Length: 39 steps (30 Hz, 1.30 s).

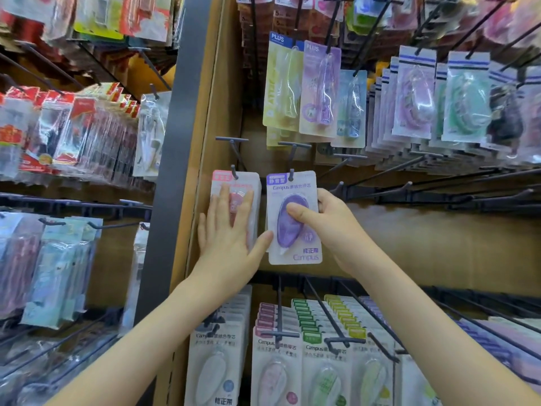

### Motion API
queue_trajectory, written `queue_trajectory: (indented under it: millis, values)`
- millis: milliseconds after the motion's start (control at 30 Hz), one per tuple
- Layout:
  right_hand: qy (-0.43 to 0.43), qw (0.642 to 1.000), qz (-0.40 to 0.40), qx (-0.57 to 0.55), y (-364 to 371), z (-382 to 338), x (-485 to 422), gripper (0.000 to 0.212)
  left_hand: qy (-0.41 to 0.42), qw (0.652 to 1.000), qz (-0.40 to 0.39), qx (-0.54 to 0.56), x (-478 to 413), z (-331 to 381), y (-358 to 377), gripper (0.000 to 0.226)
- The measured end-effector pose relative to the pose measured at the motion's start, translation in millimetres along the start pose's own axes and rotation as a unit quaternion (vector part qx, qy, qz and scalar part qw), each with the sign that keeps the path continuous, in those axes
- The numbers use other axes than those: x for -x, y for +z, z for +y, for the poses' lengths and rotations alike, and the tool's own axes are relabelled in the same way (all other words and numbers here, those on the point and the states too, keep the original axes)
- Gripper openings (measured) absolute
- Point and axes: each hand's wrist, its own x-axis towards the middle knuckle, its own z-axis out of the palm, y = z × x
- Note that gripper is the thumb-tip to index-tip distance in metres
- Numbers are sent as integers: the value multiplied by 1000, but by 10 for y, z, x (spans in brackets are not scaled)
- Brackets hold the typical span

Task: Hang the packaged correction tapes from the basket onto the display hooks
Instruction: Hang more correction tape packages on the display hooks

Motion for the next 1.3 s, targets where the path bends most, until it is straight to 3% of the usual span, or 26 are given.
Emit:
queue_trajectory:
  millis: [233, 400, 500, 633, 933, 1033, 1133, 1300]
  values:
    - [104, 989, 60, 82, 162, 262, -434, 29, 9, 999, -16, -40, -20, 33, -12, 83]
    - [145, 978, 8, 149, 165, 437, -659, 51, 40, 995, -7, -86, 14, -16, -17, 84]
    - [161, 971, 52, 170, 143, 360, -433, 65, 65, 993, 13, -96, 45, -34, -9, 84]
    - [108, 966, 79, 223, 164, 305, 74, 77, 90, 993, 25, -75, 253, 34, -19, 82]
    - [-56, 958, 19, 280, 305, -44, 1592, 48, 91, 994, 58, 35, 1656, 220, -481, 58]
    - [-65, 961, -58, 262, 495, -1, 2280, 48, 53, 997, 10, 61, 2390, 241, -582, 53]
    - [-11, 958, -141, 251, 748, 189, 3006, 52, -41, 991, -103, 77, 3215, 230, -615, 53]
    - [155, 926, -271, 213, 1219, 711, 4162, 51, -229, 930, -283, 56, 4639, -165, -579, 51]
